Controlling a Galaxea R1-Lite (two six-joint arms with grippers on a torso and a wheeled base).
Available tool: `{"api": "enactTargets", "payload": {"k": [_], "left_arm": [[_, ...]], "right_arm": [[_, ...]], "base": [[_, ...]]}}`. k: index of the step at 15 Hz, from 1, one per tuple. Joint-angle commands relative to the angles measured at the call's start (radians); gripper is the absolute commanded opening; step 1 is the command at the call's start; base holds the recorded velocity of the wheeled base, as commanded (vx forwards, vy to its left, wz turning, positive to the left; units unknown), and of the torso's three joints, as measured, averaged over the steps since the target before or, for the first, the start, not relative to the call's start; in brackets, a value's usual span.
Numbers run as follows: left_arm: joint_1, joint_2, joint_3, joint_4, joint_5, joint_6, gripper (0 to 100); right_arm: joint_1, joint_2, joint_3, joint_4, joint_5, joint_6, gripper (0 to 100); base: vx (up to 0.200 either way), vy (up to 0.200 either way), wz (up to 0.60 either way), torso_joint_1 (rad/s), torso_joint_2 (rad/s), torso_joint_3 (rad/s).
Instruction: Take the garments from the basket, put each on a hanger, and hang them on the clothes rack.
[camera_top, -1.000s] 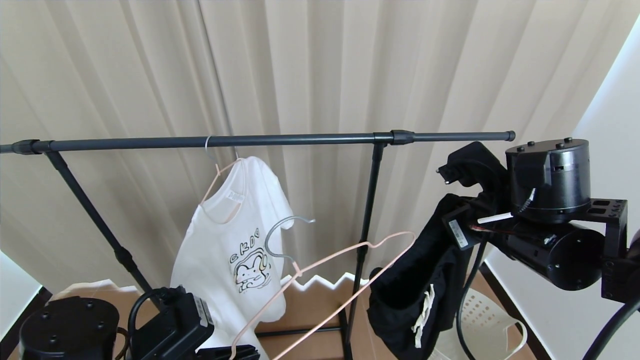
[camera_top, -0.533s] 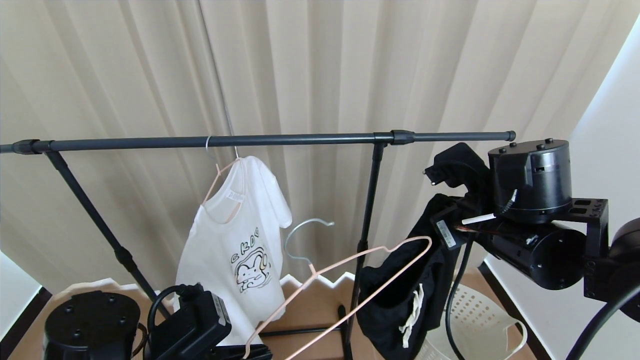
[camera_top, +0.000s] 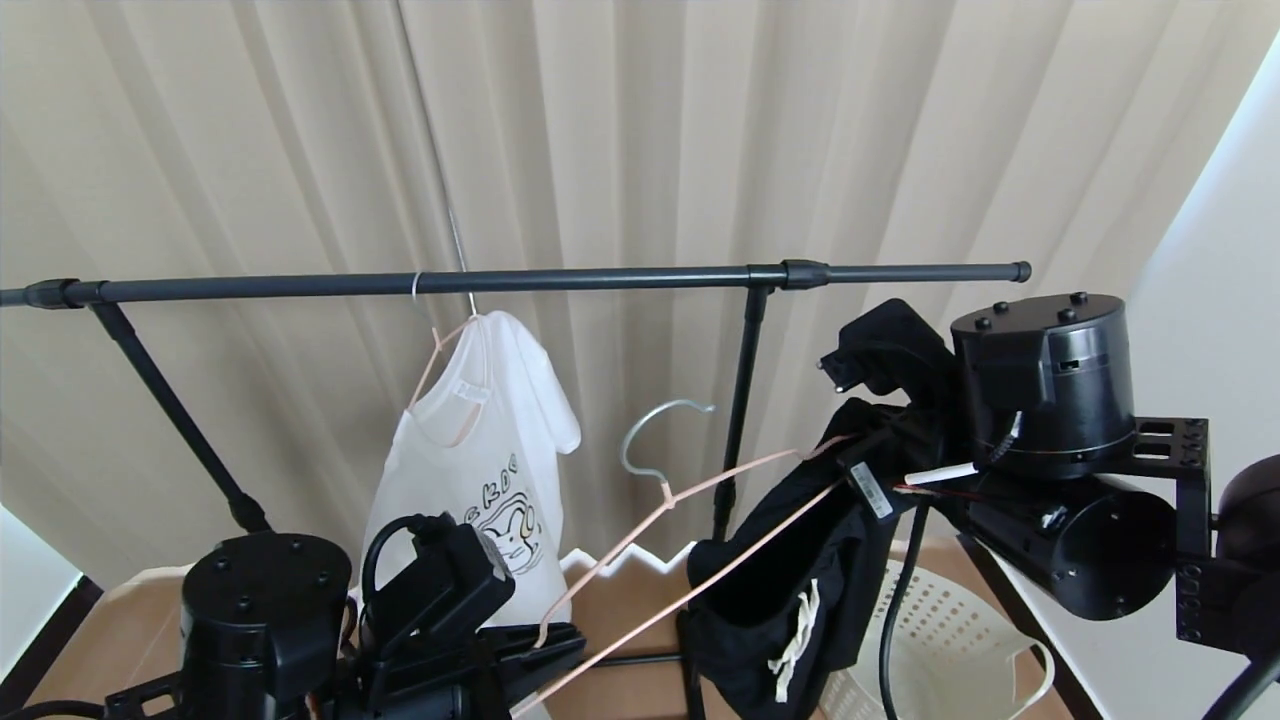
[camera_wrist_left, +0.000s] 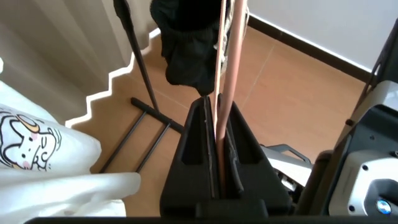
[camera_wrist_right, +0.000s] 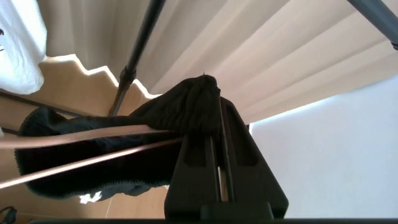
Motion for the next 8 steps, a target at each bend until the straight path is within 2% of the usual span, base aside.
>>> {"api": "enactTargets", "payload": {"k": [1, 8], "left_arm": [[0.002, 0.067, -0.004, -0.036, 0.003, 0.0, 0], [0.008, 0.127, 0.005, -0.139, 0.003, -0.017, 0]], "right_arm": [[0.03, -0.009, 0.0, 0.001, 0.001, 0.004, 0], [0.168, -0.006, -0.014, 0.001, 0.001, 0.089, 0]], "base": [[0.0, 0.0, 0.0, 0.0, 0.0, 0.0], [0.0, 0.0, 0.0, 0.0, 0.0, 0.0]]}}
